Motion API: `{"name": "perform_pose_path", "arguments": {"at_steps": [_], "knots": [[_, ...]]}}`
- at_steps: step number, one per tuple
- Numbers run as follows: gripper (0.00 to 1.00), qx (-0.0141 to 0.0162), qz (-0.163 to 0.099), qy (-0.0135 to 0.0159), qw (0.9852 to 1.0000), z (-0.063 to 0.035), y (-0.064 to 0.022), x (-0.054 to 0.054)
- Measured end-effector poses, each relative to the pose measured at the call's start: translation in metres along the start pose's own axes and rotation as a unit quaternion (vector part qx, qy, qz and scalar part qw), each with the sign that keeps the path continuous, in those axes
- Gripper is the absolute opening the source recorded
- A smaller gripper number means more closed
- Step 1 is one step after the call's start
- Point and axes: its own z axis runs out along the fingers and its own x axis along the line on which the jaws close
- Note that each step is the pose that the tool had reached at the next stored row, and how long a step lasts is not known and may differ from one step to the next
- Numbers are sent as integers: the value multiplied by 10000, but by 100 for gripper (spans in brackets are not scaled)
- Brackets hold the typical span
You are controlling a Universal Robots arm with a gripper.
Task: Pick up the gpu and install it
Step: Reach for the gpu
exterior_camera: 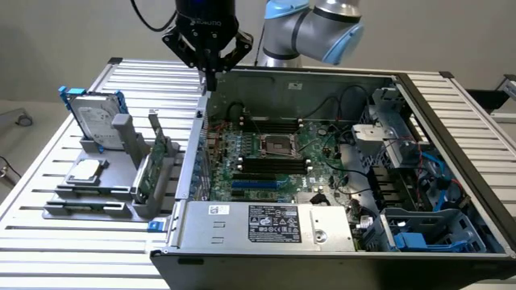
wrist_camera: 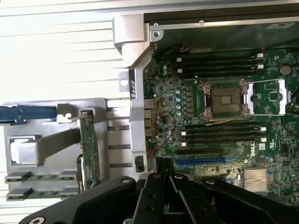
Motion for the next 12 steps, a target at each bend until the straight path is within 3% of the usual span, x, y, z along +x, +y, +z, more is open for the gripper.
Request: {"name": "perform_pose_path", "arguments": {"at_steps": [3, 12], "knots": [[11, 2, 1, 20, 10000, 35, -11, 135], [11, 5, 1, 22, 10000, 172, -47, 543]]}}
